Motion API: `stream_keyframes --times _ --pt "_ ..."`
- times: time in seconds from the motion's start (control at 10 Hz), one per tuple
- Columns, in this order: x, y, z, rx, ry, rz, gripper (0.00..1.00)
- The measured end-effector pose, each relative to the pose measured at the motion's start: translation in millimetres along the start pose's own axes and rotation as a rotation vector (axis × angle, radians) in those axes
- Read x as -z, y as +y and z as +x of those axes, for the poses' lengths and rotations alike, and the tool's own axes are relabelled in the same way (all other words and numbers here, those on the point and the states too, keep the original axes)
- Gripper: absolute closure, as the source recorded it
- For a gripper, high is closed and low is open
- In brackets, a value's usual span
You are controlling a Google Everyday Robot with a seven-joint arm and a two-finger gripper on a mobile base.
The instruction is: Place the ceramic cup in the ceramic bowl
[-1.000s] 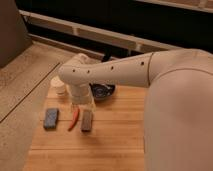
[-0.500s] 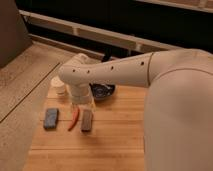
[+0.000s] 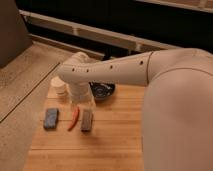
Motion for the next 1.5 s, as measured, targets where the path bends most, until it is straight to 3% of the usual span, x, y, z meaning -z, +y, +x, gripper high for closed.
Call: stream_keyframes --times 0.1,0.4,0.6,0.8,1.1,1.3,1.5 --pt "6 11 -20 0.011 -0.031 0.032 0.35" --pt "19 43 -57 0.089 -0.064 0.123 0.35" --pt "20 67 -75 0.151 -0.061 0.163 0.35" --pt "17 83 -89 0.194 -0.049 0.168 0.35" --pt "17 101 -112 0.325 -0.055 0.064 0.35" --pt "32 108 -128 0.455 -0.093 -0.018 0.35" --pt "43 114 -135 0.548 -0.111 -0.073 0.35"
